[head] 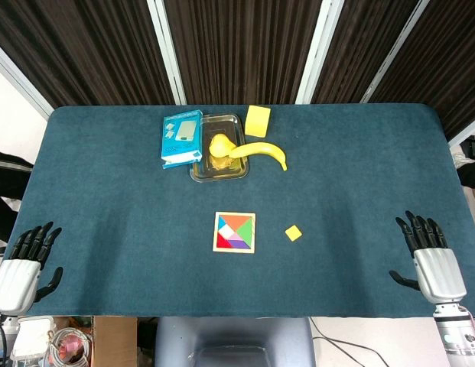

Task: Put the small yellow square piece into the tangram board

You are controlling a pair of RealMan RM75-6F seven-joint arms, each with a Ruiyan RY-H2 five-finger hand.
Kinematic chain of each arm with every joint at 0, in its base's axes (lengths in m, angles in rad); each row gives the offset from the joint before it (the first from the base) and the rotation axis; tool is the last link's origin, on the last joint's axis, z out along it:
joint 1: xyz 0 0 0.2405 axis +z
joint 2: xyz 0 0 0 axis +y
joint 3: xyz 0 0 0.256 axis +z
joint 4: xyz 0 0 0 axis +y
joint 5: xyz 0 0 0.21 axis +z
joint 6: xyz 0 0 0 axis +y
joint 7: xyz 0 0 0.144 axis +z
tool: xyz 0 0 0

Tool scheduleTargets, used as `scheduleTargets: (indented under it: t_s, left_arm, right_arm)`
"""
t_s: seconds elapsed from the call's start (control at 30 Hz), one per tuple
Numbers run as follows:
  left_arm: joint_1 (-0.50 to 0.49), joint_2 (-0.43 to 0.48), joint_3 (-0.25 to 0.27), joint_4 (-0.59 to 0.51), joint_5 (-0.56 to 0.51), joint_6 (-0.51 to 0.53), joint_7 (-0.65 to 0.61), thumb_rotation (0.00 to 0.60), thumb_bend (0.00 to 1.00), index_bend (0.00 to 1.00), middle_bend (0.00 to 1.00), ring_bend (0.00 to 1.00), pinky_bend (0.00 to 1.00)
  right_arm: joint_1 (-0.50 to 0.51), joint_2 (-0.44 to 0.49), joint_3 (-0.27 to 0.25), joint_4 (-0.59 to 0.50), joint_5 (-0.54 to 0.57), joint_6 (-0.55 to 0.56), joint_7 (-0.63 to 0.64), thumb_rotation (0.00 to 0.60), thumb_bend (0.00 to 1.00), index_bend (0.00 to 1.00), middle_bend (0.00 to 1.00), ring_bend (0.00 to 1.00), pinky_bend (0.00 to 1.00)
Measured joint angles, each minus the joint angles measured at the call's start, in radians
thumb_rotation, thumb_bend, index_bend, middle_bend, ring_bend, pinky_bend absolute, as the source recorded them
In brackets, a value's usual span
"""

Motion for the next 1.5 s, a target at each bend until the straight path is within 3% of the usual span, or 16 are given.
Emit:
scheduleTargets:
  t_s: [0.37, 0.53, 0.67, 0.87, 1.07, 1.5]
  left_arm:
    - [0.002, 0.004, -0.006, 0.001, -0.008, 0.005, -0.037, 0.600, 0.42, 0.00, 0.00, 0.00, 0.10]
    - [0.000, 0.014, -0.009, 0.005, -0.008, 0.008, -0.064, 0.600, 0.42, 0.00, 0.00, 0.00, 0.10]
    - [0.002, 0.017, -0.013, 0.003, -0.020, 0.008, -0.062, 0.600, 0.42, 0.00, 0.00, 0.00, 0.10]
    - [-0.008, 0.013, -0.029, 0.015, -0.048, -0.011, -0.061, 0.600, 0.42, 0.00, 0.00, 0.00, 0.11]
    - [-0.007, 0.014, -0.028, 0.015, -0.049, -0.010, -0.063, 0.600, 0.42, 0.00, 0.00, 0.00, 0.11]
    - [-0.001, 0.017, -0.022, 0.004, -0.042, -0.002, -0.057, 0.600, 0.42, 0.00, 0.00, 0.00, 0.11]
  right_arm:
    - [0.050, -0.010, 0.014, 0.013, 0.011, -0.073, -0.030, 0.600, 0.13, 0.00, 0.00, 0.00, 0.00]
    - [0.176, -0.020, 0.052, 0.051, 0.037, -0.254, -0.085, 0.600, 0.14, 0.10, 0.00, 0.00, 0.00]
    - [0.319, -0.037, 0.081, 0.114, 0.069, -0.460, -0.144, 0.600, 0.15, 0.22, 0.00, 0.00, 0.00]
    - [0.502, -0.123, 0.093, 0.267, 0.064, -0.635, -0.174, 0.600, 0.26, 0.39, 0.00, 0.00, 0.00]
    - [0.563, -0.230, 0.066, 0.389, -0.006, -0.642, -0.130, 0.600, 0.30, 0.43, 0.00, 0.00, 0.00]
    - [0.597, -0.335, -0.001, 0.482, -0.082, -0.584, -0.087, 0.600, 0.34, 0.47, 0.00, 0.00, 0.00]
